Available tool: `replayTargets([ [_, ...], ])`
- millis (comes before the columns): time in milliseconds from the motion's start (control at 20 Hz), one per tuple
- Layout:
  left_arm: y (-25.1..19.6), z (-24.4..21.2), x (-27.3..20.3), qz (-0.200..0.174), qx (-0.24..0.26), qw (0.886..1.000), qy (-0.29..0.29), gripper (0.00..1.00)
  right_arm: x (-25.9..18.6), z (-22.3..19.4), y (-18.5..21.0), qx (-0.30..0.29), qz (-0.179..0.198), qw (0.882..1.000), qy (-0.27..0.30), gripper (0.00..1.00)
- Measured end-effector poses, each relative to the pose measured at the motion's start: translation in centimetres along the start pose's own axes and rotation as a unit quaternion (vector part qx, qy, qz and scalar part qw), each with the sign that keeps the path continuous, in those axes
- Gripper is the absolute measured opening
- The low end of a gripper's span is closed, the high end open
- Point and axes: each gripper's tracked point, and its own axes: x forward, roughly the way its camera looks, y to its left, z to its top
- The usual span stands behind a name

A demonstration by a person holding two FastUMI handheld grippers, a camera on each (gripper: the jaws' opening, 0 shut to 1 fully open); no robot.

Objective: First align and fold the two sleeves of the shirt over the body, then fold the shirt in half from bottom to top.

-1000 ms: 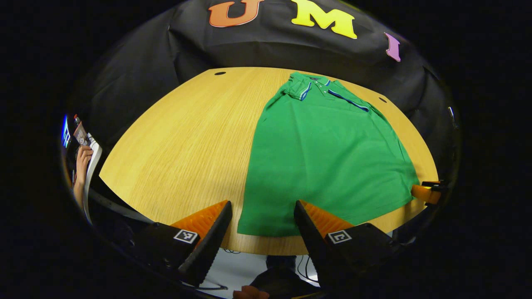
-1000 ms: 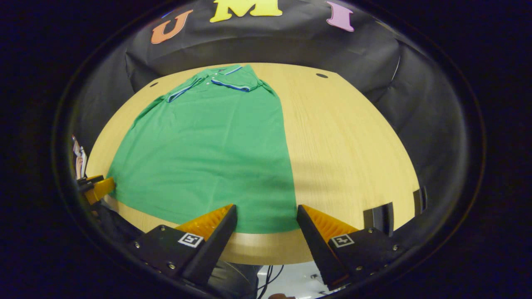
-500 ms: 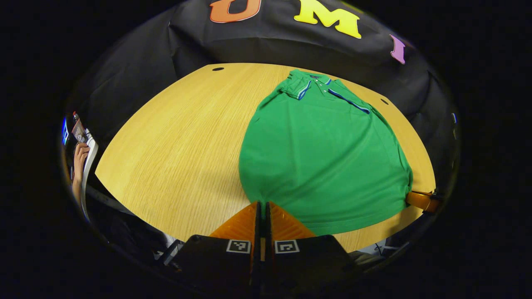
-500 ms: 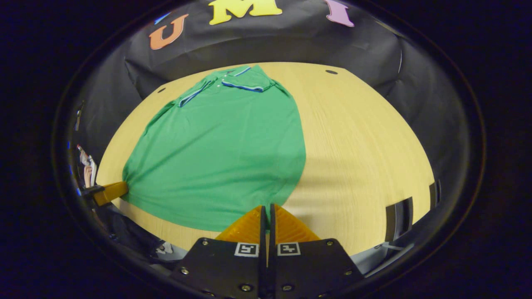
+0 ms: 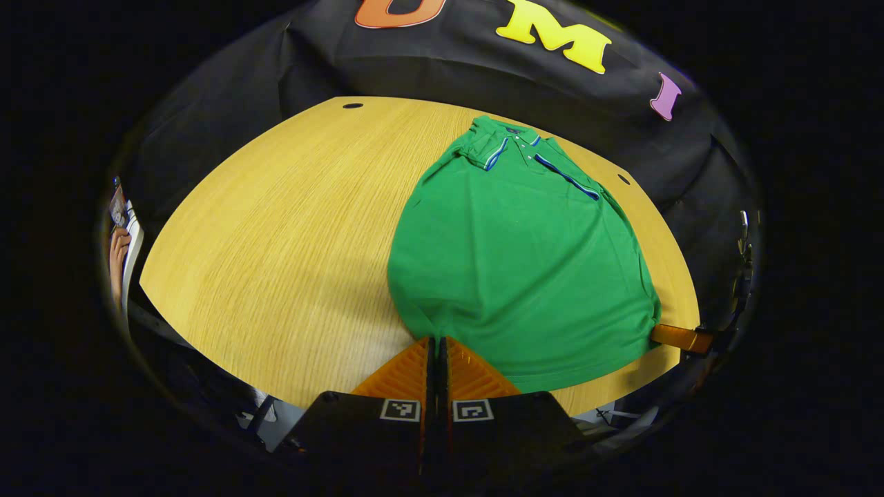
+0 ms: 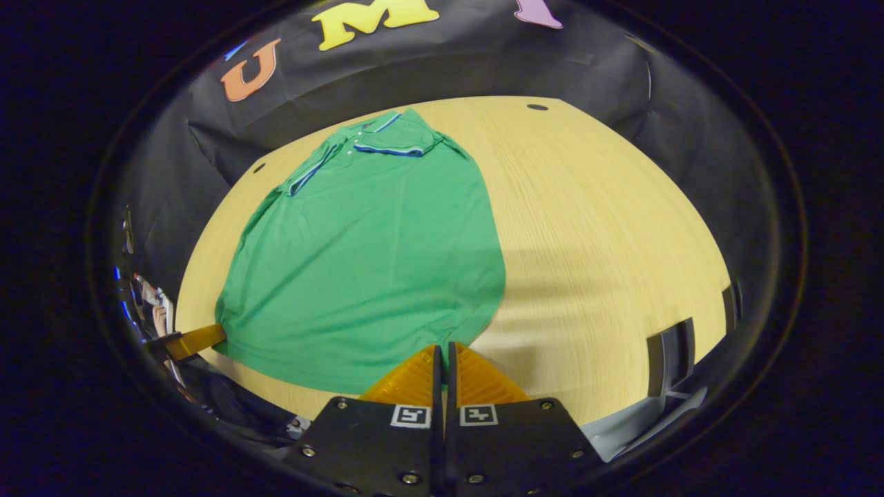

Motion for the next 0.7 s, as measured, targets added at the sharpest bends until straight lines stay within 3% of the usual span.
replayTargets([
  [200,-1.0,2.5,0.1,-0.018,-0.012,1.0,-0.001,0.03,0.1,2.4,0.4,0.008,0.007,1.0,-0.013,0.01],
  [700,-1.0,8.3,2.3,-0.009,-0.013,1.0,-0.011,0.03,2.2,9.3,1.0,0.006,0.023,0.999,-0.037,0.01],
])
